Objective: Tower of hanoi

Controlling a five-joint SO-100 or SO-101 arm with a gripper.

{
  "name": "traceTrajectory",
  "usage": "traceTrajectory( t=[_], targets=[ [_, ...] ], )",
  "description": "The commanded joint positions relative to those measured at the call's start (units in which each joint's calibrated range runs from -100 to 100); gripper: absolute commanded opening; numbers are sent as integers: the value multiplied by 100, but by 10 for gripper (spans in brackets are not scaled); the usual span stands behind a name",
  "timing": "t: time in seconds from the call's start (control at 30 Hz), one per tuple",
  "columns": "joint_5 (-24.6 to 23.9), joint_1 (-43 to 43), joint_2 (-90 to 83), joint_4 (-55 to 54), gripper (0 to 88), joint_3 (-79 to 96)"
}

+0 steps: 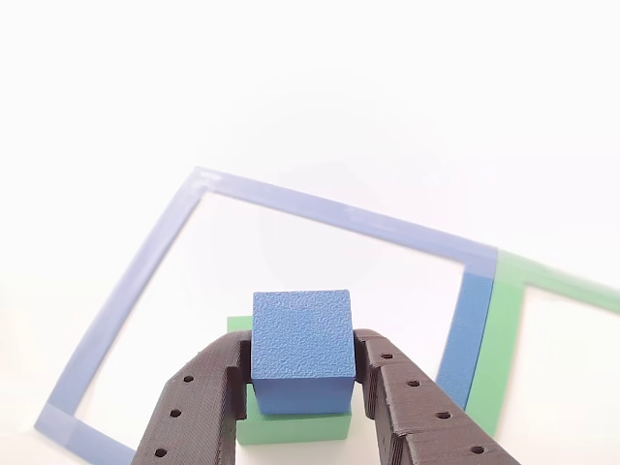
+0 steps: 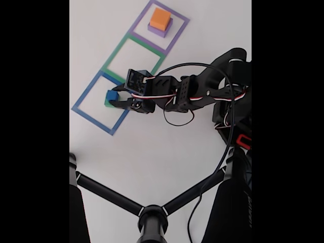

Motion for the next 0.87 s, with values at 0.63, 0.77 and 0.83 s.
traceTrajectory(
  t=[0.63,0.77,0.83],
  targets=[
    [59,-121,-493,-112,122,-202],
    [59,-198,-1374,649,116,-338],
    [59,-169,-1882,1330,118,-475]
  ],
)
